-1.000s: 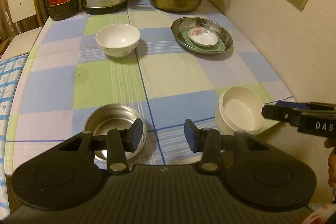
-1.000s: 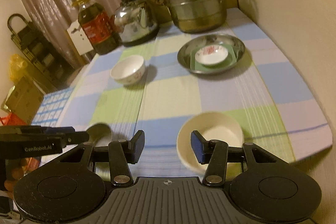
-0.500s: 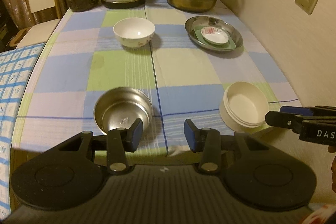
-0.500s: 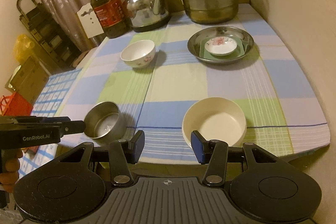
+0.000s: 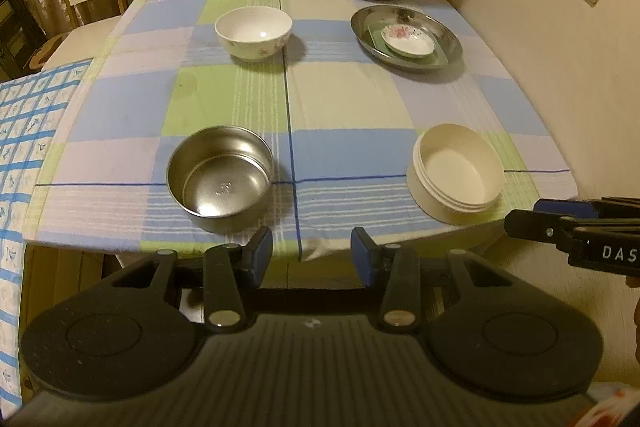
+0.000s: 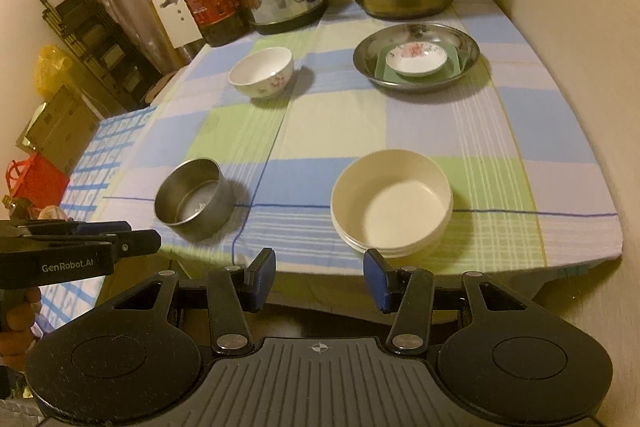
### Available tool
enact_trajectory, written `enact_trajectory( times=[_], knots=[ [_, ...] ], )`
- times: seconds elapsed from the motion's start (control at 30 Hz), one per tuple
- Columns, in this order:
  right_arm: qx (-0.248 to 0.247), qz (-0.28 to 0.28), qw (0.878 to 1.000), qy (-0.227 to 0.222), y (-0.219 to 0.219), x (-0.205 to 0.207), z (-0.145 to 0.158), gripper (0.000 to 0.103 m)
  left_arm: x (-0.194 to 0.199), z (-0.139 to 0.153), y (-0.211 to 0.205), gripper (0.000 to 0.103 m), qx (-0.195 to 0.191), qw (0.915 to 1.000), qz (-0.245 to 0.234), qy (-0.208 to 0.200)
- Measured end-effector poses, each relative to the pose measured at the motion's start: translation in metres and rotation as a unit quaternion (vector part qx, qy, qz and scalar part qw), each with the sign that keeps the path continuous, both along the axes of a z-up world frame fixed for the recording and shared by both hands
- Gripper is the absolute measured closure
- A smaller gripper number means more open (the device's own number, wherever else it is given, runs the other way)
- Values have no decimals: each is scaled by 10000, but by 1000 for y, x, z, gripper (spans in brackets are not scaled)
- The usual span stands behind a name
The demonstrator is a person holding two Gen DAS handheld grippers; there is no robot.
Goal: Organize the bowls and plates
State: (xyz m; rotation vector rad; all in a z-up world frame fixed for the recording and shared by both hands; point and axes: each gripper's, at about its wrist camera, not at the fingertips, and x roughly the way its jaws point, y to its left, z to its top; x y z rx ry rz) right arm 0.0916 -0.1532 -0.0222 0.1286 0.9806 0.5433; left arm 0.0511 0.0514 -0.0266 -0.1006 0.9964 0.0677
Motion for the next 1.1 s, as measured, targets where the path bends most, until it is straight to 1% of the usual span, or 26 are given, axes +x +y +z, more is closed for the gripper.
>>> enact_trajectory(
  times=[0.33, 0.67, 0.83, 1.1],
  knots=[
    [-64, -176, 9997, 186, -14, 0, -6, 54, 7, -7, -17, 63, -62, 9997, -205, 141],
    [-184, -493, 9980, 349, -29, 10, -16, 54, 26, -15, -31, 63, -142, 9984, -458, 286],
    [-252, -764, 9961, 367, -38, 20, -22, 54, 40, -24, -33, 63, -365, 9973, -484, 414],
    [-257, -1069, 9933, 363, -49, 40, -30, 54, 62, -34, -44, 64, -555, 9957, -631, 388]
  ],
)
